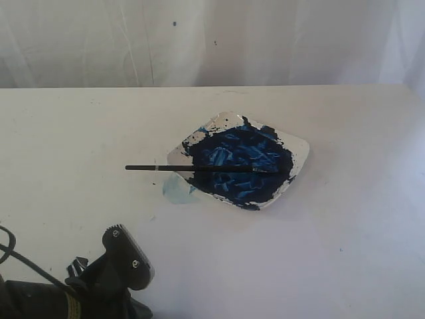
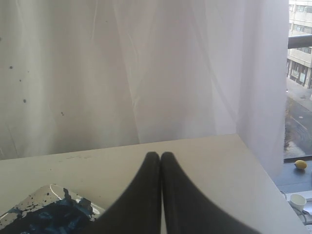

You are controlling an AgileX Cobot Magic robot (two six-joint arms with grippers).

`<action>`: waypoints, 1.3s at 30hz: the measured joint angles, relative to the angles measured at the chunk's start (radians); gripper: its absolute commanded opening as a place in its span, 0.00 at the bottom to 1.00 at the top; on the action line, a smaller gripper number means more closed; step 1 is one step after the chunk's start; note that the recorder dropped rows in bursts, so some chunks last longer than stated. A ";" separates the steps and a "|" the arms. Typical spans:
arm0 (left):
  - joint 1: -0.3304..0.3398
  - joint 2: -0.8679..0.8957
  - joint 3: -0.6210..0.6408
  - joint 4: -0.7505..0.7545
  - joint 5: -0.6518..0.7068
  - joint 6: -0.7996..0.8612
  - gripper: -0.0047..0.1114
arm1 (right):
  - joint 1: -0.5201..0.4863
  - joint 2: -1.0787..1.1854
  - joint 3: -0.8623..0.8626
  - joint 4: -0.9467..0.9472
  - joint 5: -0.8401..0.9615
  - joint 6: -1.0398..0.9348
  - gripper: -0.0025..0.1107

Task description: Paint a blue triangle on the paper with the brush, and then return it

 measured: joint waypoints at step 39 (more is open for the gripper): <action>0.000 0.002 0.000 0.000 -0.012 0.002 0.04 | 0.000 0.000 0.000 0.000 0.000 0.002 0.02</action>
